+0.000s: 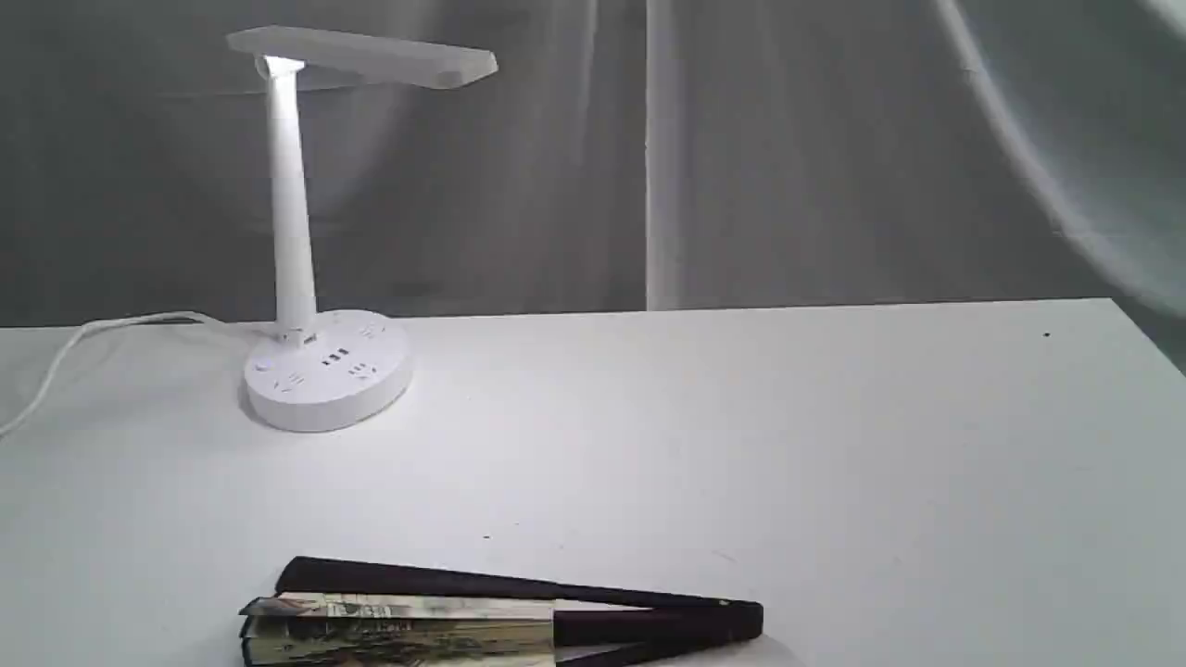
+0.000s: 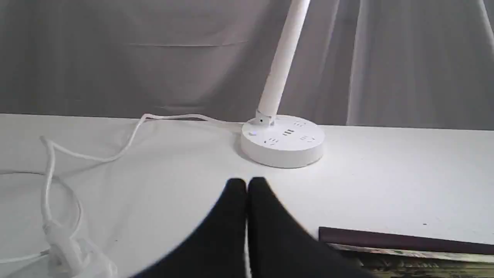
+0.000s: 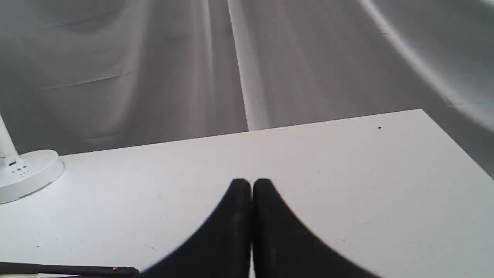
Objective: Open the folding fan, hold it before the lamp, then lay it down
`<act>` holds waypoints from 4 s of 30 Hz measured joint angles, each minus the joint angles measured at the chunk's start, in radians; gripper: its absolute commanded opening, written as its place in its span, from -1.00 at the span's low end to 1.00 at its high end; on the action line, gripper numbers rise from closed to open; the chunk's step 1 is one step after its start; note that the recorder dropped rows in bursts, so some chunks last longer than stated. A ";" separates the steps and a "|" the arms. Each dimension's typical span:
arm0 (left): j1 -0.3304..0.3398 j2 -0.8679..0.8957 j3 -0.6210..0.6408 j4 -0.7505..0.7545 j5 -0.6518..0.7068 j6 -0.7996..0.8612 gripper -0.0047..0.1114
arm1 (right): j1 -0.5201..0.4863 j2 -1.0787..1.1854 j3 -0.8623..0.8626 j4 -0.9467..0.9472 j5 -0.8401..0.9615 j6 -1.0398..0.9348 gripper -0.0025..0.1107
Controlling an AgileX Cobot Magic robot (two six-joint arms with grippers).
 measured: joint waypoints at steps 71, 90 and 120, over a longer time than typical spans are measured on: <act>0.000 0.000 0.000 0.000 0.000 0.000 -0.92 | 0.238 1.274 -0.708 -0.403 -0.280 0.053 -0.96; 0.000 0.000 0.000 0.000 0.000 0.000 -0.92 | 0.369 1.855 -1.248 -0.021 0.214 -0.330 -0.96; 0.000 0.000 0.000 0.000 0.000 0.000 -0.92 | 0.371 2.169 -1.496 0.641 0.520 -0.988 -0.55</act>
